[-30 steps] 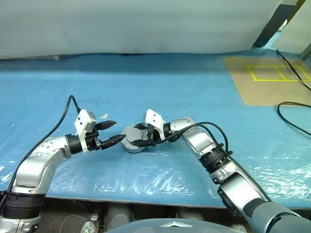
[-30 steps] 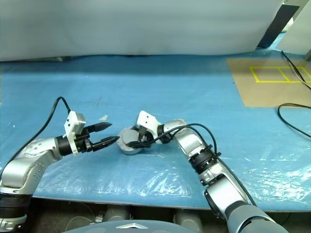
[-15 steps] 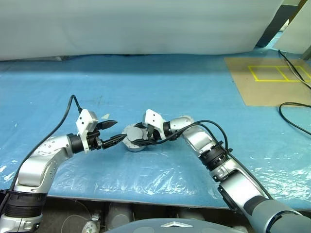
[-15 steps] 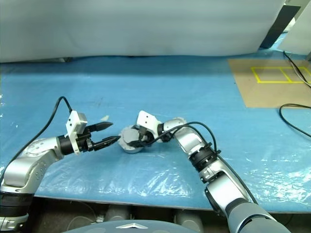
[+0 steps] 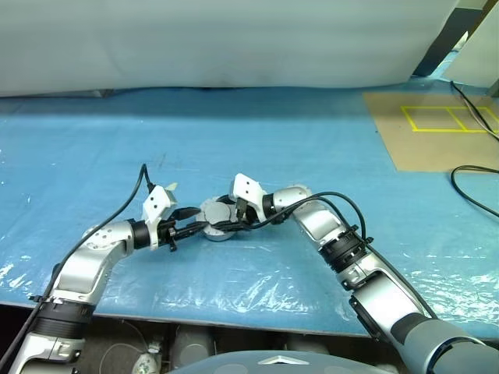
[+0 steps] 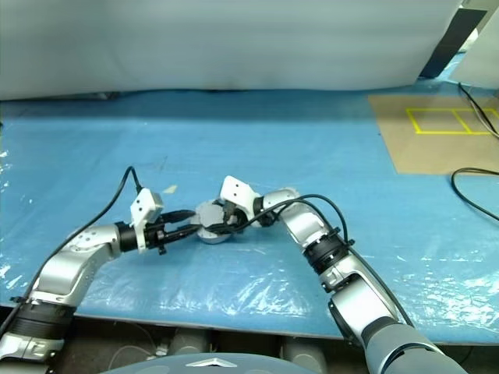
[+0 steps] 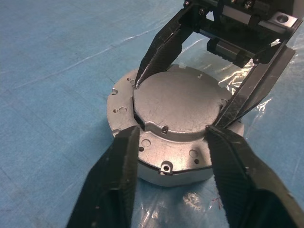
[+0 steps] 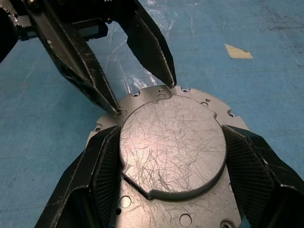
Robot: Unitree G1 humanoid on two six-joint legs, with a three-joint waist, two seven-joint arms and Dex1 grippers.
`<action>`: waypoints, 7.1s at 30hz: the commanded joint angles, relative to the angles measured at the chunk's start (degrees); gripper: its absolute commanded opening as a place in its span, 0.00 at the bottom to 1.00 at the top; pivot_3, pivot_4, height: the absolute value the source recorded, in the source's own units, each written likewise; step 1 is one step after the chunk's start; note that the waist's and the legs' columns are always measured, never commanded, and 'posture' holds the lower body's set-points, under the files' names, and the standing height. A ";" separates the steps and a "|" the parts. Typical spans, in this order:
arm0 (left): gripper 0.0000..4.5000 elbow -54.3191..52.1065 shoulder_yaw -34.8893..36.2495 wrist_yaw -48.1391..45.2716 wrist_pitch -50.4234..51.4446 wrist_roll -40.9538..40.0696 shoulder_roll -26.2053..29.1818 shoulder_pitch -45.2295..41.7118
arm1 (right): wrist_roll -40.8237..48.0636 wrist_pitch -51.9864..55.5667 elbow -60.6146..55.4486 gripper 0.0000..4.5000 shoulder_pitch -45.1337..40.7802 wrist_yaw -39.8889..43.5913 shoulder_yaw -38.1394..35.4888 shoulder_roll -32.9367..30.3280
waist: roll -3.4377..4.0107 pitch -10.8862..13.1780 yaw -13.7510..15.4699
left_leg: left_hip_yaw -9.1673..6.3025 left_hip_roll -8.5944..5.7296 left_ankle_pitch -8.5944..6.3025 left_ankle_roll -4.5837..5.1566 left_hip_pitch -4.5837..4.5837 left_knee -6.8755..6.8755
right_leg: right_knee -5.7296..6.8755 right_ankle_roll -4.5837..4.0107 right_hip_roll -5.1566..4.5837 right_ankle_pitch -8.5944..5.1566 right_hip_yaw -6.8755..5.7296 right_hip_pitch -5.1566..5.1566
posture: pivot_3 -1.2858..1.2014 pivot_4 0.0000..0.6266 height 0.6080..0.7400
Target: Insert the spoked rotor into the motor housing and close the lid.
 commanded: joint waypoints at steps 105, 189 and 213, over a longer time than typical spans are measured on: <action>0.00 1.33 0.71 -1.67 -4.32 0.45 -1.25 -1.76 | 30.07 48.67 -5.17 0.28 6.73 -5.79 -24.21 0.62 | -0.10 -0.37 1.53 | -0.06 -0.15 0.08 -0.38 -1.07 0.71 | -0.21 0.12 -0.05 0.21 -0.38 -0.17 | 0.52 0.24 1.00; 0.80 8.08 20.42 26.68 39.01 -59.20 -16.19 -8.42 | 54.47 66.88 -10.71 0.27 -0.15 -27.09 -49.61 11.90 | -0.46 -0.15 2.98 | -0.28 0.02 0.02 -0.59 -2.29 1.62 | 0.49 0.28 0.41 0.57 -0.47 -1.27 | 0.52 0.24 1.00; 0.61 14.49 25.88 30.57 26.86 -48.42 -20.67 -13.29 | 54.79 63.90 -10.50 0.70 1.16 -31.15 -50.54 12.93 | -0.51 -0.11 2.82 | -0.29 0.03 0.02 -0.59 -2.30 1.79 | 0.60 0.34 0.40 0.62 -0.45 -1.25 | 0.52 0.24 1.00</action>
